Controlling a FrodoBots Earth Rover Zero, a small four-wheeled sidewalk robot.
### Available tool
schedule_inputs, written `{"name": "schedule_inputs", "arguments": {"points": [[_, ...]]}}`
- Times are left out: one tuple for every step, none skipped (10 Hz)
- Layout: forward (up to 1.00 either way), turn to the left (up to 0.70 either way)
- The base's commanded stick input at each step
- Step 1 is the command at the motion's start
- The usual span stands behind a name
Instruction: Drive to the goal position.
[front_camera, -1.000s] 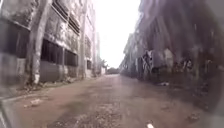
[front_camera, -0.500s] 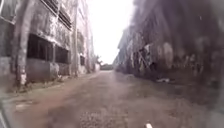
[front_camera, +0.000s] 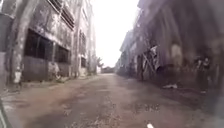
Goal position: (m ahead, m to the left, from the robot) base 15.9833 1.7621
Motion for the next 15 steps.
{"name": "schedule_inputs", "arguments": {"points": [[0.70,-0.26],[0.70,-0.12],[0.70,0.00],[0.70,0.00],[0.70,0.00],[0.70,0.00],[0.70,0.00],[0.70,0.00],[0.70,0.00],[0.70,0.00],[0.70,0.00],[0.70,0.00],[0.70,0.00],[0.70,0.00],[0.70,0.00]]}}
